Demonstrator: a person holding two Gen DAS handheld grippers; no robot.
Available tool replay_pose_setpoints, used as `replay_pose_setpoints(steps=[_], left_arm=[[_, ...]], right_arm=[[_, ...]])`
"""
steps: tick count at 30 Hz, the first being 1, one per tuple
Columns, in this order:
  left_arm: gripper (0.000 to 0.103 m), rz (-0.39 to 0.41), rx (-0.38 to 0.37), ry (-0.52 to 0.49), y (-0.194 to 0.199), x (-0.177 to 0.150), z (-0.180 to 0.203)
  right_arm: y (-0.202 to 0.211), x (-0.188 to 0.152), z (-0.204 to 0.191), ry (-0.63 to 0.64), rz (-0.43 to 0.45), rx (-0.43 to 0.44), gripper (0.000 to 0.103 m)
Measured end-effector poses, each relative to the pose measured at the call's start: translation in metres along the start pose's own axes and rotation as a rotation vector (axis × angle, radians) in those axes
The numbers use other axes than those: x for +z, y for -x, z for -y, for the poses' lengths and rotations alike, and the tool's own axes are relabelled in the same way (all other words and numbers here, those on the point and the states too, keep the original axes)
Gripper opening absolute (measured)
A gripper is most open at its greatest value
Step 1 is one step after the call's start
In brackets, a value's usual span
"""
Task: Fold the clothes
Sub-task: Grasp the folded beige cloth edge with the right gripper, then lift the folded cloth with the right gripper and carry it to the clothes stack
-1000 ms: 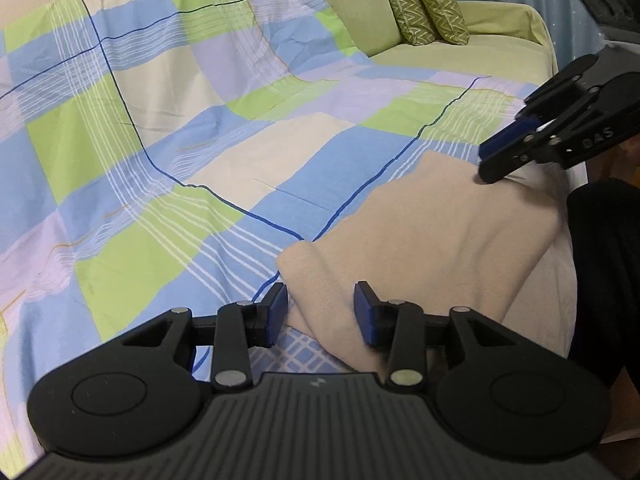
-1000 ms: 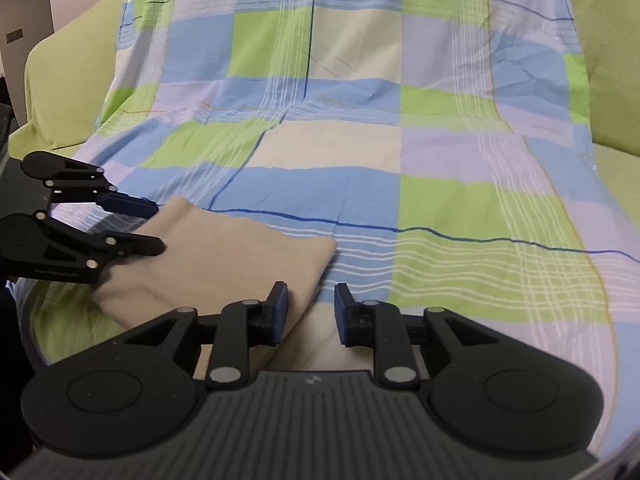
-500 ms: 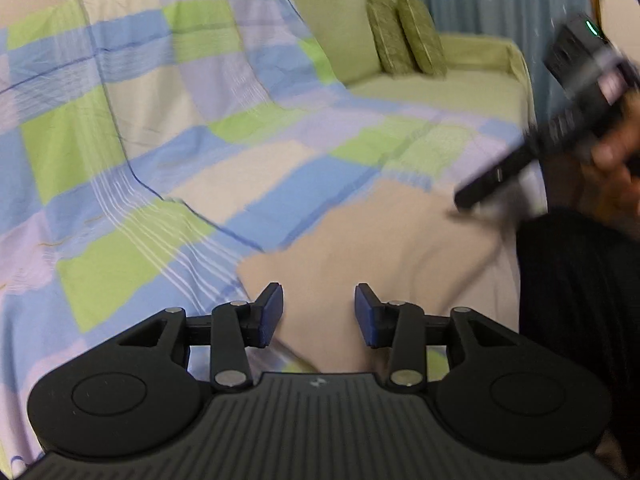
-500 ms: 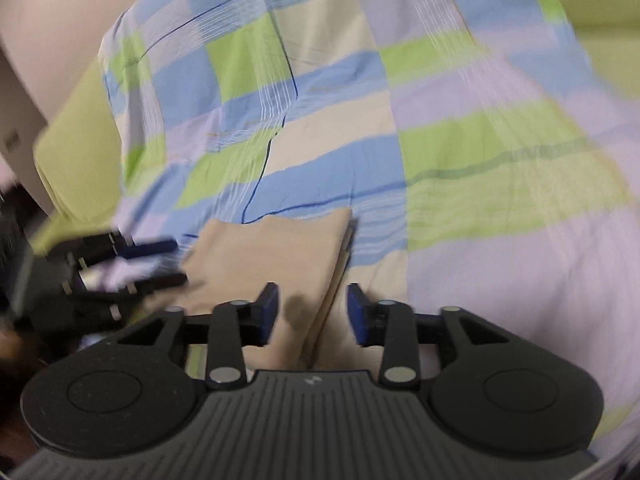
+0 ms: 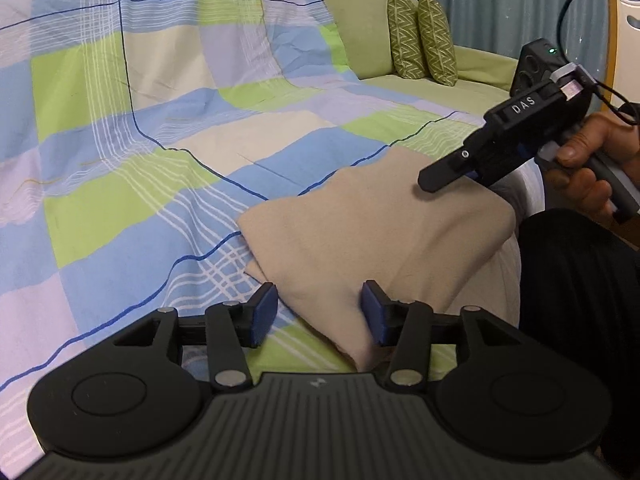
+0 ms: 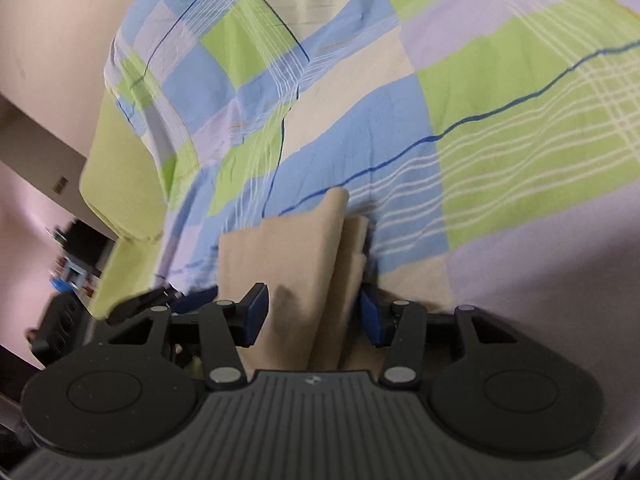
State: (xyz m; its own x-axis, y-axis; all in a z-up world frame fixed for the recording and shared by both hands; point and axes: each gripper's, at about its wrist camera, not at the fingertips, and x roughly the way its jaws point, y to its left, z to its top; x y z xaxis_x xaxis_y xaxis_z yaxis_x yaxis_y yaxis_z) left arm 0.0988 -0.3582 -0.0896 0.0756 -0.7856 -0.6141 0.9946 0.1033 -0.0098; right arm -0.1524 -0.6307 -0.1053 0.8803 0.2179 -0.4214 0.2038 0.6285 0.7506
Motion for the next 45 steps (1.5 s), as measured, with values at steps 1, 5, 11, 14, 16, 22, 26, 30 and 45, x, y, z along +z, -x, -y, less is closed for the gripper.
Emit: replay_pose_setpoints(steps=[1,5,11,14,16,22,26,30,45], left_arm=[[0.053,0.0,0.0,0.0,0.0,0.0,0.0],[0.054,-0.002,0.008,-0.007,0.0,0.001,0.002],[0.056,-0.018,0.049,-0.028,0.001,0.006,0.01],[0.056,-0.025,0.09,-0.052,0.005,0.009,0.02],[0.056,-0.026,0.107,-0.061,0.008,0.01,0.025],[0.06,0.005,0.127,-0.083,0.024,0.012,0.035],[0.061,0.01,0.166,-0.092,0.037,0.014,0.04],[0.061,0.032,0.19,-0.037,0.054,0.018,0.042],[0.064,0.189,0.074,-0.247,0.092,0.062,0.138]], right_arm=[[0.0,0.001,0.003,-0.011,-0.003,0.014,0.041],[0.004,-0.003,0.014,-0.091,0.007,0.077,0.036],[-0.009,-0.007,0.01,-0.122,0.026,0.073,0.026],[-0.007,-0.014,0.003,-0.11,0.043,0.048,0.015],[-0.002,-0.019,-0.009,-0.065,0.072,0.005,0.014],[0.02,-0.043,-0.096,0.387,0.181,-0.175,0.014],[0.037,-0.067,-0.158,0.803,0.266,-0.309,0.013],[0.05,-0.092,-0.196,1.126,0.305,-0.456,0.013],[0.104,-0.18,-0.245,1.236,0.306,-0.663,0.013]])
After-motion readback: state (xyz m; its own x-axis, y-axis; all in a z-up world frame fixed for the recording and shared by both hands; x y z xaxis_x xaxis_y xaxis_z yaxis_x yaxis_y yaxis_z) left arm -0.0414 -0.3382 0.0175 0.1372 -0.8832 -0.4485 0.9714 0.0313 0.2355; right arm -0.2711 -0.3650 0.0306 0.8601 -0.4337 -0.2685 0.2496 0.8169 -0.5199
